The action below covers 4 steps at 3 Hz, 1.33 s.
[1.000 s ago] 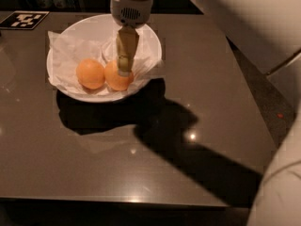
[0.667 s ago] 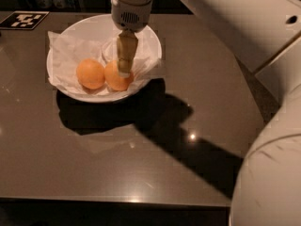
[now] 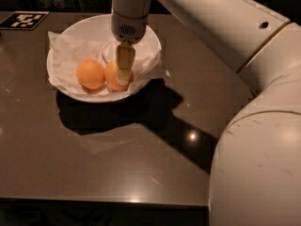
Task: Pick orange from white bowl
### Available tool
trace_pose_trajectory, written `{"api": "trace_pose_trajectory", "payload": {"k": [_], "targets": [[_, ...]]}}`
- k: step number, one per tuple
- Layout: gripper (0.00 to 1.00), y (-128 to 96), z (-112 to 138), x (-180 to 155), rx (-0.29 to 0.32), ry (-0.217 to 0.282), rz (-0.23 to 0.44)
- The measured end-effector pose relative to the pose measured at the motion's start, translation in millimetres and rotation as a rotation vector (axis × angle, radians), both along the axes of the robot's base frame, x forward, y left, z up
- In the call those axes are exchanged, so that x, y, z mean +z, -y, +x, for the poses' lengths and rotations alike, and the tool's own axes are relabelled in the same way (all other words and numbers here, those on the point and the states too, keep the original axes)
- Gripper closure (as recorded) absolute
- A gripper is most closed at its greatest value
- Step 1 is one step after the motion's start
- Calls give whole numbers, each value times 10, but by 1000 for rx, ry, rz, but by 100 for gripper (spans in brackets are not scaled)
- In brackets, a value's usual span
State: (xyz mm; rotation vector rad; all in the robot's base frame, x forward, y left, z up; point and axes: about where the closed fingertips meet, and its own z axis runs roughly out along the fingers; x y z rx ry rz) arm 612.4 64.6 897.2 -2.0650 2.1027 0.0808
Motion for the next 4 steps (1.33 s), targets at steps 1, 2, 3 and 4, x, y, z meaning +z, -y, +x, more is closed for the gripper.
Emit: {"api": "trace_pose_trajectory", "payload": {"k": [1, 2, 3, 4], "targets": [[21, -41, -14, -98, 2, -24, 1], [21, -81, -35, -230, 0, -63, 18], [21, -96, -38, -356, -7, -101, 37], [39, -74, -12, -438, -24, -121, 54]]}}
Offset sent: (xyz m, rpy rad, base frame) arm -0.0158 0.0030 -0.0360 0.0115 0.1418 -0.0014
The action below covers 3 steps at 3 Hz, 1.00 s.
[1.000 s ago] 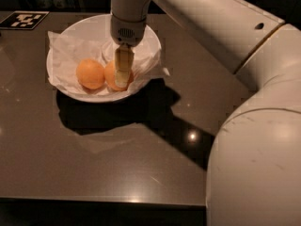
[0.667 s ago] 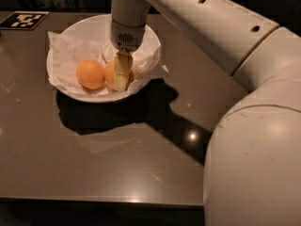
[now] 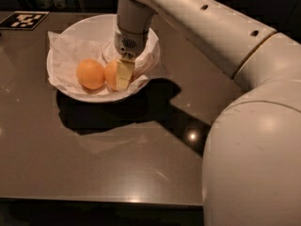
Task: Pick orange from white bowl
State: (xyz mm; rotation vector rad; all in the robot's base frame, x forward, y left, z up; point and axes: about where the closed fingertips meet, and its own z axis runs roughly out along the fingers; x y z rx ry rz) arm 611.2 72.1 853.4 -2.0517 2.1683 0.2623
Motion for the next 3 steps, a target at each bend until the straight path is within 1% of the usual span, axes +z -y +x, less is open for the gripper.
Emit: {"api": "trace_pose_trajectory", "payload": {"k": [2, 3], "targets": [[86, -28, 20, -8, 0, 7, 6], [100, -28, -87, 171, 12, 66, 44]]}}
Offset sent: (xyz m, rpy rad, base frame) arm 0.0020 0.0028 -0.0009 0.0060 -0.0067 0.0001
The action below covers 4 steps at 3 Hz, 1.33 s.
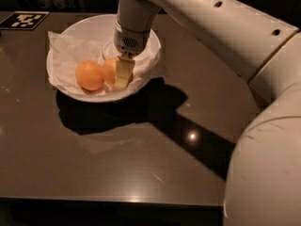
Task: Pick orange from white bowl
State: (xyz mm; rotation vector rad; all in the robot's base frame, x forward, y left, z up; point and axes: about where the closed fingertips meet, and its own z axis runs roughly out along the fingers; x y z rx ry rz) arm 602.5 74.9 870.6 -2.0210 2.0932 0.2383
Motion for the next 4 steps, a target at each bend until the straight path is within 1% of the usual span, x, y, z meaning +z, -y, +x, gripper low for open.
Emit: {"api": "trace_pose_trajectory", "payload": {"k": [1, 2, 3, 4], "targets": [[100, 9, -191, 275, 48, 51, 88], [100, -5, -331, 451, 101, 75, 146], [100, -1, -568, 684, 178, 120, 185], [100, 53, -889, 920, 269, 168, 208]]}}
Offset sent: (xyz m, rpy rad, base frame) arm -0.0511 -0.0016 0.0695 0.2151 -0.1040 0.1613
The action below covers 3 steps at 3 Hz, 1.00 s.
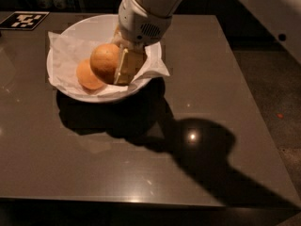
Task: Pick orange from white bowl
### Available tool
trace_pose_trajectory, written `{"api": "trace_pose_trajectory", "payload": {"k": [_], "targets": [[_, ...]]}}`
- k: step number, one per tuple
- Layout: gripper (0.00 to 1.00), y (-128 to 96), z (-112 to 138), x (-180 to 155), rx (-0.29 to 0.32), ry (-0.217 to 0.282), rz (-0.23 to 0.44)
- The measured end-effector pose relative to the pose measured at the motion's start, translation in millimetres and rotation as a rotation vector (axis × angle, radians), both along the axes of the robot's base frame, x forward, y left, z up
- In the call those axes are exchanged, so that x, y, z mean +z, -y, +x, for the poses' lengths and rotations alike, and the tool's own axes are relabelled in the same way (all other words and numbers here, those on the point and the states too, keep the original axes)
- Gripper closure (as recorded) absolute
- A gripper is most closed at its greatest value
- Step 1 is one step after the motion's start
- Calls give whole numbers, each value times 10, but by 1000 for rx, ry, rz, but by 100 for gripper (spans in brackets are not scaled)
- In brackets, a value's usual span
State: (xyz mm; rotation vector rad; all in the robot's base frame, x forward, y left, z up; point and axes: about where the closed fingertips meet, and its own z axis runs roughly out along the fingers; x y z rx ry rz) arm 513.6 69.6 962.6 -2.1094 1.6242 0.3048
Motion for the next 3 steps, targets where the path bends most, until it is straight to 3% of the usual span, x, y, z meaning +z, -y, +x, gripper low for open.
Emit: {"api": "trace_pose_trajectory", "payload": {"k": [2, 3], "targets": [[100, 260, -527, 263, 86, 79, 46], [100, 358, -672, 330, 86, 120, 53]]}}
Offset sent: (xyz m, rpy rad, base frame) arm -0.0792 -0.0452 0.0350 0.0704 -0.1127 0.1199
